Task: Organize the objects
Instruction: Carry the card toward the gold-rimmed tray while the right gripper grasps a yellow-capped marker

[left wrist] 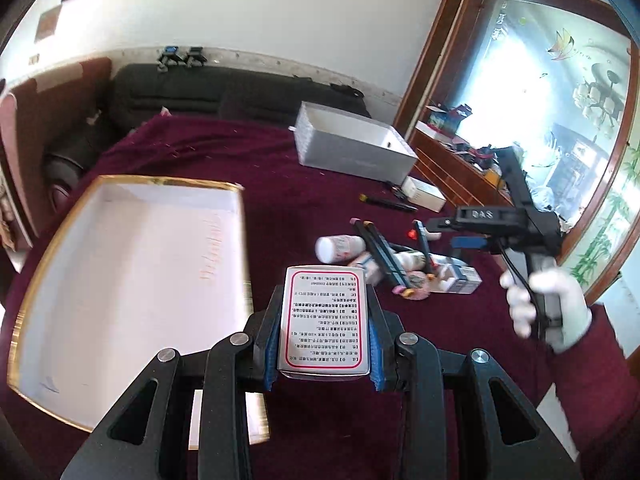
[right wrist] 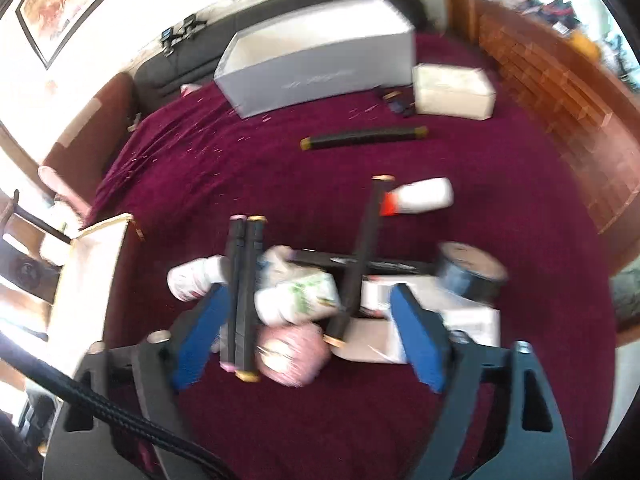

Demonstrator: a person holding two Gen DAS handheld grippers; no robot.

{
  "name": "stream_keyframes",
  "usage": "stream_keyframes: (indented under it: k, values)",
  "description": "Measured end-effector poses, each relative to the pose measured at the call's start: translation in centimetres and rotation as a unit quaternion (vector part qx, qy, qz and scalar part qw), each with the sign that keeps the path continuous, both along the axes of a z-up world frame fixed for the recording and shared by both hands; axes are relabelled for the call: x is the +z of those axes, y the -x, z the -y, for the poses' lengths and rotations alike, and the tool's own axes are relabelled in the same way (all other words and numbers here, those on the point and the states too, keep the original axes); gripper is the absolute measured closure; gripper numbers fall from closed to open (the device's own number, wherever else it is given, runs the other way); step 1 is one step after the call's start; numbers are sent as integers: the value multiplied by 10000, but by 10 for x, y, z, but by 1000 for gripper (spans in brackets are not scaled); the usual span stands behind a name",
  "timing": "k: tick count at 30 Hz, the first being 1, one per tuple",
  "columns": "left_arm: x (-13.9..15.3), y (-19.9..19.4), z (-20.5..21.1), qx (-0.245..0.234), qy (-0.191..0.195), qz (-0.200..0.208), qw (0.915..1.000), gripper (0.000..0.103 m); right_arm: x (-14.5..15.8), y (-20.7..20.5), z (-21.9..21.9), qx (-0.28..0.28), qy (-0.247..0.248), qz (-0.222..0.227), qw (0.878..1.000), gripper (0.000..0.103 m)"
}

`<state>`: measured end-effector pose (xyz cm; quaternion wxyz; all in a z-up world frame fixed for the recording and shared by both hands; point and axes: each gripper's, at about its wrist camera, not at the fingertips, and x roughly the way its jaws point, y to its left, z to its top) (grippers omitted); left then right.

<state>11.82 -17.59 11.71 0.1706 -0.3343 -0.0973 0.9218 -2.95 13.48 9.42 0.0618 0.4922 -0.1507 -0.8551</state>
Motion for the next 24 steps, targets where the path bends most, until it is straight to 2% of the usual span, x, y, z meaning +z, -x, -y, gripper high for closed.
stream_keyframes:
  k: [1,3,6,9,11,13,16,19,22,24]
  values:
    - [0,-1,5,33,5,-16,10000,73,-5,3,11,94,111,89,9999,39]
    - [-1,2,14,87,-39,-4,10000,73,-13,12,26,280,121,198,9993,44]
    - [-9,9,23,149,-121,101,9998,73,-23,21,54,576,111,300,9978,45]
    - [-19,15,26,148,-161,230,9995,73,-34,28,66,653,531,450,9954,45]
    - [-22,15,28,135,-147,256,9995,73,-35,30,66,462,168,434,9978,45]
    - [-25,14,30,118,-139,257,9995,73,-35,32,67,296,-434,408,9978,45]
    - [-29,15,31,135,-102,271,9995,73,-36,32,66,296,-755,433,9958,47]
    - [-33,16,32,138,-141,329,9993,73,-32,31,66,282,-1162,302,9924,53]
    - [-38,19,31,118,-159,410,9990,73,-38,33,72,460,-1410,387,9882,64]
    - [-40,20,30,110,-173,455,9988,73,-42,35,80,536,-1586,386,9851,68]
